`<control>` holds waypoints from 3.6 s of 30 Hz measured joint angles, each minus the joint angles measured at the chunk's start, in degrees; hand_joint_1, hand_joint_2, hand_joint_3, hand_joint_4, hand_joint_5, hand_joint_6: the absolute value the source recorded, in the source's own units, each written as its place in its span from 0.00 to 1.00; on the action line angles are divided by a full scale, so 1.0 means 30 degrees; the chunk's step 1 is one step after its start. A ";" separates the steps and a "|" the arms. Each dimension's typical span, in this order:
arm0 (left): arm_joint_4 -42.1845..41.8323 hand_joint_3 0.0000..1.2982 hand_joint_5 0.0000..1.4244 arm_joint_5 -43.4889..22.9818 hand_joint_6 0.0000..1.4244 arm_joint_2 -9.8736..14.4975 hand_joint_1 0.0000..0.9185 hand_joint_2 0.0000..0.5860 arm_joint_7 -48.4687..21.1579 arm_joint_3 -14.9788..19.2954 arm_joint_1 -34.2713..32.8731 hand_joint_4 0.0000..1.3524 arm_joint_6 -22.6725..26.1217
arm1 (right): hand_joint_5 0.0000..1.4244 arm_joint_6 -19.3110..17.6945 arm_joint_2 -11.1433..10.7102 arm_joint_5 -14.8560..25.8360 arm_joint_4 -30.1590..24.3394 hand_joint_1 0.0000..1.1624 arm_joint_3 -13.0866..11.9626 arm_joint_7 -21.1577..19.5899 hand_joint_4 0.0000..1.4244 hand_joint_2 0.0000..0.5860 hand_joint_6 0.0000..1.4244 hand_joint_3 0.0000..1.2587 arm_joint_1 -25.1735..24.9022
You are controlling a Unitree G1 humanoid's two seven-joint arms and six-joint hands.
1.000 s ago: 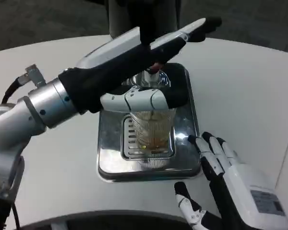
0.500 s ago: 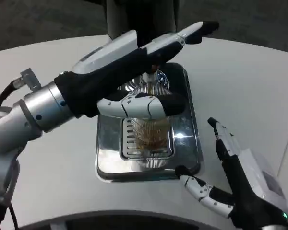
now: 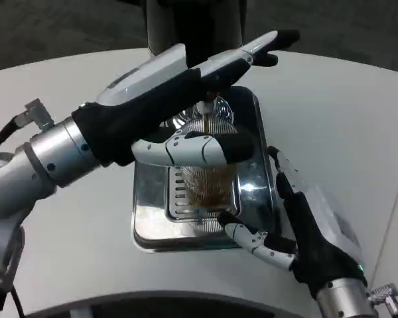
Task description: Grasp the cup under the faucet to collect the drink, then remove the cup.
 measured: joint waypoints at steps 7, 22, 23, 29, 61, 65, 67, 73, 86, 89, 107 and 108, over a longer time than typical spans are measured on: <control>-0.0187 0.00 0.05 0.0001 0.03 0.0187 0.00 0.17 0.0185 0.0038 0.0081 0.00 0.0030 | 0.00 0.0126 0.0169 0.0727 0.1773 0.50 0.0050 -0.0335 0.00 0.39 0.03 0.00 -0.1786; -0.0701 0.00 0.06 0.0067 0.03 0.0530 0.00 0.17 0.0512 0.0081 0.0272 0.00 0.0193 | 0.00 0.0048 0.0896 0.2045 0.5093 0.55 0.0424 -0.1983 0.00 0.34 0.01 0.00 -0.4564; -0.0722 0.00 0.06 0.0067 0.03 0.0584 0.00 0.17 0.0528 0.0085 0.0274 0.00 0.0228 | 0.00 -0.0017 0.0979 0.2176 0.5429 0.56 0.0401 -0.2242 0.00 0.34 0.00 0.00 -0.4739; -0.0738 0.00 0.06 0.0070 0.03 0.0728 0.00 0.17 0.0570 0.0111 0.0302 0.00 0.0297 | 0.00 -0.0333 0.1197 0.2859 0.6563 0.56 0.0380 -0.3146 0.00 0.33 0.00 0.00 -0.5429; -0.0732 0.00 0.06 0.0093 0.03 0.1145 0.00 0.20 0.0683 0.0343 0.0511 0.00 0.0366 | 0.01 -0.2502 0.1724 0.4981 0.9993 0.62 0.0435 -0.5220 0.00 0.29 0.08 0.00 -0.7198; -0.0729 0.00 0.06 0.0092 0.03 0.1175 0.00 0.20 0.0699 0.0373 0.0531 0.00 0.0366 | 0.00 -0.2502 0.1658 0.5006 1.0238 0.62 0.0438 -0.5129 0.00 0.29 0.07 0.00 -0.7504; -0.0723 0.00 0.06 0.0092 0.03 0.1175 0.00 0.20 0.0717 0.0376 0.0531 0.00 0.0366 | 0.00 -0.2501 0.1557 0.5001 1.0302 0.62 0.0448 -0.4994 0.00 0.29 0.07 0.00 -0.7659; -0.0628 0.00 0.06 0.0090 0.03 0.1175 0.00 0.20 0.0784 0.0377 0.0531 0.00 0.0358 | 0.00 -0.2500 0.1436 0.4982 1.0587 0.62 0.0460 -0.4918 0.00 0.29 0.06 0.00 -0.8025; -0.0425 0.00 0.06 0.0079 0.03 0.1173 0.00 0.20 0.0843 0.0358 0.0526 0.00 0.0195 | 0.00 -0.2596 0.1436 0.4976 1.0686 0.62 0.0571 -0.5174 0.00 0.30 0.05 0.00 -0.8067; -0.0360 0.00 0.07 0.0078 0.03 0.1172 0.00 0.21 0.0906 0.0350 0.0525 0.00 0.0115 | 0.00 -0.2780 0.1434 0.4968 1.0691 0.62 0.0608 -0.5248 0.00 0.30 0.05 0.00 -0.8067; -0.0379 0.00 0.01 0.0094 0.00 0.0776 0.00 0.22 0.2205 0.0986 0.1033 0.00 -0.0564 | 0.00 -0.3746 0.1597 0.4931 1.0678 0.62 0.1260 -0.5122 0.00 0.30 0.04 0.00 -0.8527; -0.0399 0.00 0.01 0.0090 0.00 0.0744 0.00 0.22 0.2211 0.1021 0.1066 0.00 -0.0619 | 0.00 -0.3744 0.1593 0.4936 1.0683 0.62 0.1231 -0.5120 0.00 0.30 0.04 0.00 -0.8527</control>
